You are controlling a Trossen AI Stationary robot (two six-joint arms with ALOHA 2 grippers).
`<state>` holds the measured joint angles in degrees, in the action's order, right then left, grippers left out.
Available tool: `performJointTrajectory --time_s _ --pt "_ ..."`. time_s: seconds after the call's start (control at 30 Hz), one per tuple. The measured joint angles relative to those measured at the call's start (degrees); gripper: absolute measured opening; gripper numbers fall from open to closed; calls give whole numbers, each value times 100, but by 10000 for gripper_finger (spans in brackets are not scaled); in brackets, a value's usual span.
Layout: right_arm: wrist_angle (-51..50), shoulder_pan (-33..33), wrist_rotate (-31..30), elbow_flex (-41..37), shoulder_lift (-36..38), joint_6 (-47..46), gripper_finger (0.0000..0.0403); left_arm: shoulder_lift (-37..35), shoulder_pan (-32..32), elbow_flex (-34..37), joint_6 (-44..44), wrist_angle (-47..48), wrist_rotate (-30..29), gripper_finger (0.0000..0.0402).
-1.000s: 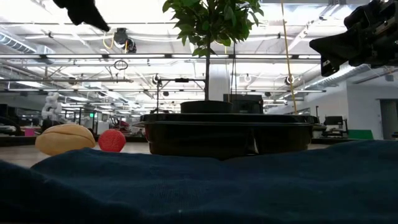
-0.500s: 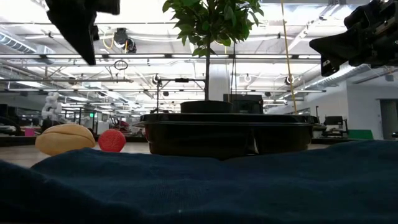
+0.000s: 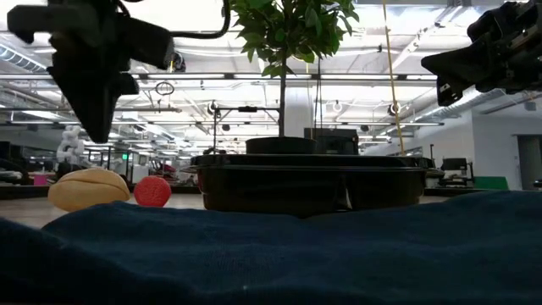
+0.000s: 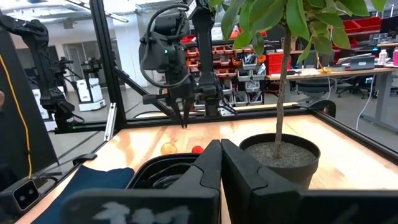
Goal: Pick and placing Produce into tupperware
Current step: Put the brown potato into the black container
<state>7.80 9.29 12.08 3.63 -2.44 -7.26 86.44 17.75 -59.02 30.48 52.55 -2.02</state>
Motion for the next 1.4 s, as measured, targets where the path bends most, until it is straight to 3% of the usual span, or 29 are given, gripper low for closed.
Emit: performJointTrajectory --time_s 0.13,0.3,0.67,0.83,0.97,1.4 --pt "-50 -1 0 -1 -6 -1 0 -3 1 0 -19 -687 421 52" --pt "-85 -1 2 0 -13 -1 0 -5 43 0 4 -825 650 104" --pt "-121 0 2 0 -13 -3 0 52 41 -2 326 -1001 699 305" --pt "-126 -1 4 1 -13 -3 0 174 120 -4 306 -1143 498 372" --pt "-172 -1 4 -1 -17 -3 0 288 191 -13 327 -1258 415 389" --pt "-227 -1 4 -1 -98 -3 0 1137 371 0 328 -1286 452 390"
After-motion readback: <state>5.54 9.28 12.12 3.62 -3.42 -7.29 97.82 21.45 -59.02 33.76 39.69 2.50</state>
